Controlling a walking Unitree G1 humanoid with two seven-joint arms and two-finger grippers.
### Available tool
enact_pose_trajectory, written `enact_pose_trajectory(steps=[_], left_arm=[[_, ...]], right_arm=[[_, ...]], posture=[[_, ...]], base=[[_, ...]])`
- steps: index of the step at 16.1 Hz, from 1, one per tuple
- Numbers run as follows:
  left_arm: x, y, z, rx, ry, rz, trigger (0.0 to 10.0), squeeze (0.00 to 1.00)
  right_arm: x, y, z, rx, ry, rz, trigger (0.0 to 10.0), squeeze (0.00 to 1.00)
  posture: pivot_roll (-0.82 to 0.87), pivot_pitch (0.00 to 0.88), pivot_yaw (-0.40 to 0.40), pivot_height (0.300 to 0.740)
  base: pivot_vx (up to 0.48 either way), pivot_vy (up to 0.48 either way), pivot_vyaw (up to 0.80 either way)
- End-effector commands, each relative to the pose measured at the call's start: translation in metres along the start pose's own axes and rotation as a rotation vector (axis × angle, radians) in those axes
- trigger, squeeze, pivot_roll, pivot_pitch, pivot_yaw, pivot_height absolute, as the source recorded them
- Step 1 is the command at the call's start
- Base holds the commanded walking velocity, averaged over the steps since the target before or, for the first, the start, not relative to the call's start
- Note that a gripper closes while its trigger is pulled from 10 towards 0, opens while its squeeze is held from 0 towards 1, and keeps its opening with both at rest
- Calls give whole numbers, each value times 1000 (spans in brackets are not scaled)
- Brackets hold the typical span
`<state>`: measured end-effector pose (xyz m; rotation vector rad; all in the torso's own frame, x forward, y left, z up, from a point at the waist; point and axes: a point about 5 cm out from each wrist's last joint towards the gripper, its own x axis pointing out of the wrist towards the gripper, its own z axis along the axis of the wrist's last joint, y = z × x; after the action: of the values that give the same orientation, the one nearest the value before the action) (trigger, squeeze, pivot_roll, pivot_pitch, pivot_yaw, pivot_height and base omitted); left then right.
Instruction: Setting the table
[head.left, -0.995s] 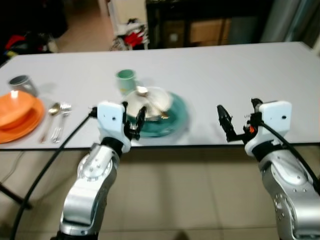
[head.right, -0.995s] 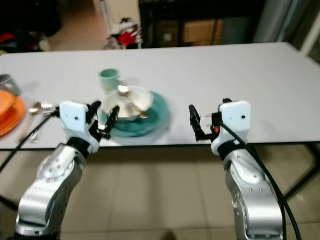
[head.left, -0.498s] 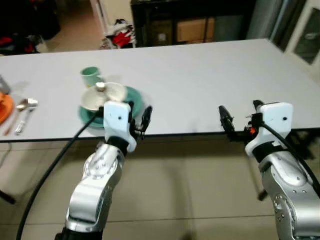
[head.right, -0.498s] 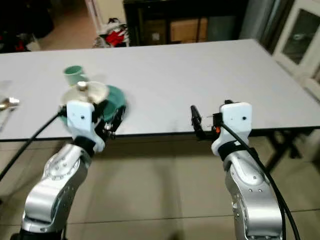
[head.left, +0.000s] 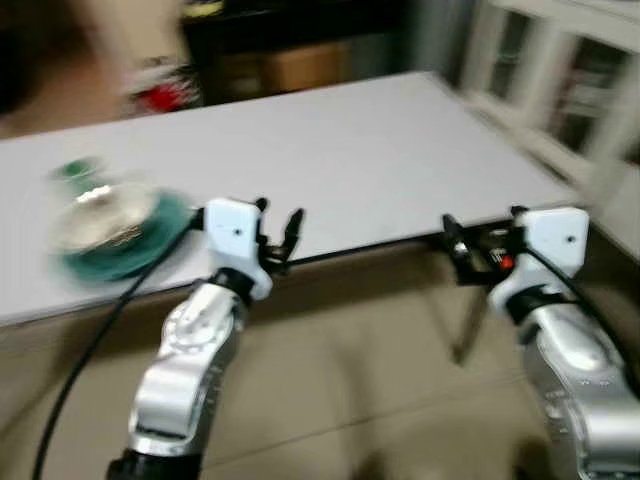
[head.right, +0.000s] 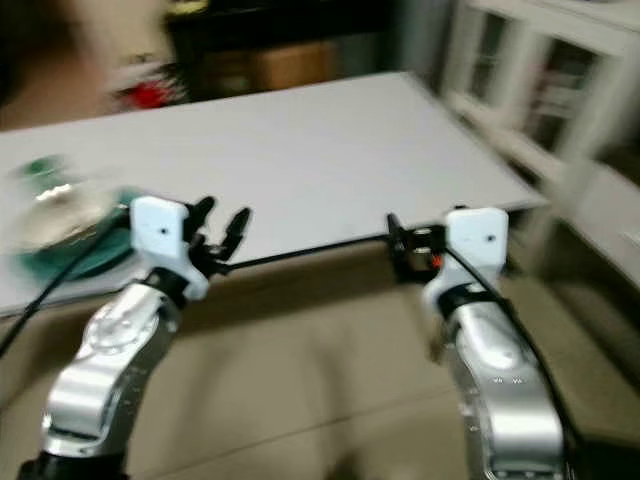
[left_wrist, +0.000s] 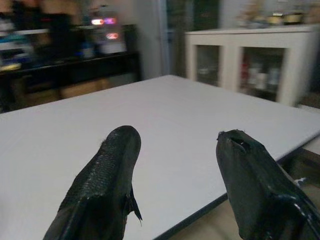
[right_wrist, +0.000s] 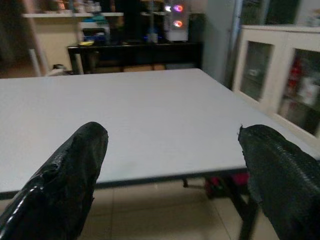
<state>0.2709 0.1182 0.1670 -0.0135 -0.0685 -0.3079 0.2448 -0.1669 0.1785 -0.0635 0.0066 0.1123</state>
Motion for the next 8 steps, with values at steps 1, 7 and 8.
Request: enact_pose_trajectory(steps=[1,7,8], left_arm=[[4,-1,-1,-8,5,-9,10000,0],[11,2,-2,-1,-1,-23,10000,0],[11,2,-3,0,0,-24,10000,0]], right_arm=[[0,-3,0,1,4,-15,10000,0],[1,-6,0,1,7,-47,10000,0],[1,-6,-1,-4,10,-48,10000,0]], posture=[[-35,0,96,740],[-39,0,99,740],[-41,0,100,740]], base=[[405,0,-788],[449,0,-582],[480,0,0]])
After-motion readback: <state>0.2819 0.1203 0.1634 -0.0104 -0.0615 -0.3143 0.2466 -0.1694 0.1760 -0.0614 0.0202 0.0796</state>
